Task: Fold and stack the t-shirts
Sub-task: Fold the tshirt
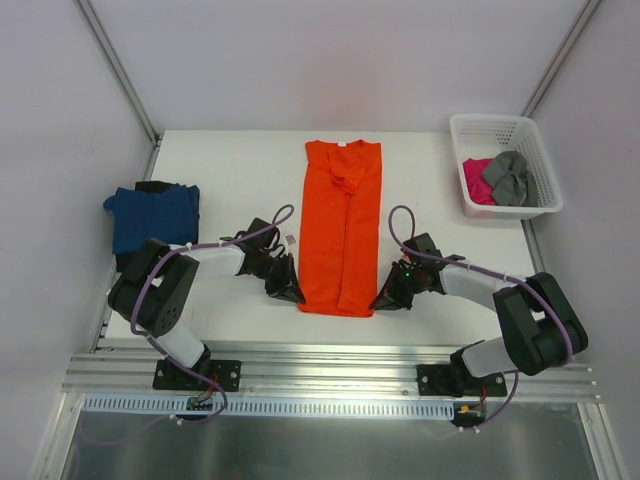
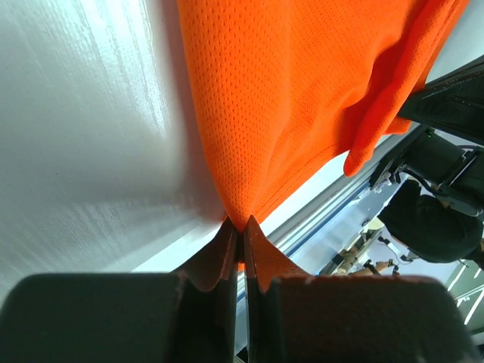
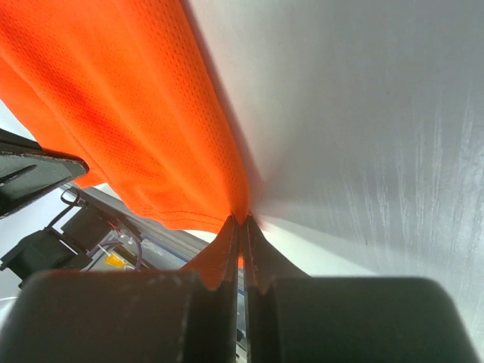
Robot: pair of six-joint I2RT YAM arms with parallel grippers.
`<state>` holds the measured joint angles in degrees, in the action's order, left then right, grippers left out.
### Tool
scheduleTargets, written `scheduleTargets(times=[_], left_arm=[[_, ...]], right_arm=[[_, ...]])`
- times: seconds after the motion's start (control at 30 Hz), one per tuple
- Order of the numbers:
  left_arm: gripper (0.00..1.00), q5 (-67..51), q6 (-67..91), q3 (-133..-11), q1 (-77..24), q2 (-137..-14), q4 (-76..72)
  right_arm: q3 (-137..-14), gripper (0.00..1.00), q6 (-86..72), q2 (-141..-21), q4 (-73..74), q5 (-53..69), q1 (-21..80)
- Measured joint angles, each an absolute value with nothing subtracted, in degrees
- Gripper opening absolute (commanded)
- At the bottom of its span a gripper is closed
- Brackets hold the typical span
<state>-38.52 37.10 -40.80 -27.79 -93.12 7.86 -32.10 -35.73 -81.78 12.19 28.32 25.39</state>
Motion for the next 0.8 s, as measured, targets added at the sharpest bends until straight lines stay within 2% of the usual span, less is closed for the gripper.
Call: scheduleTargets(times=[0.33,0.8], left_arm=[[0.00,-38.5,35.6,-42.5,-27.8,-92.0,8.9],[0.00,-38.5,29.9,-47.9,-27.2,-84.2,13.2]], right_arm=[[-36.6,0.01,-30.8,-79.2,16.9,27.9,22.6],[-41.6,0.01,-24.9,-74.3,20.9,27.2,20.2]])
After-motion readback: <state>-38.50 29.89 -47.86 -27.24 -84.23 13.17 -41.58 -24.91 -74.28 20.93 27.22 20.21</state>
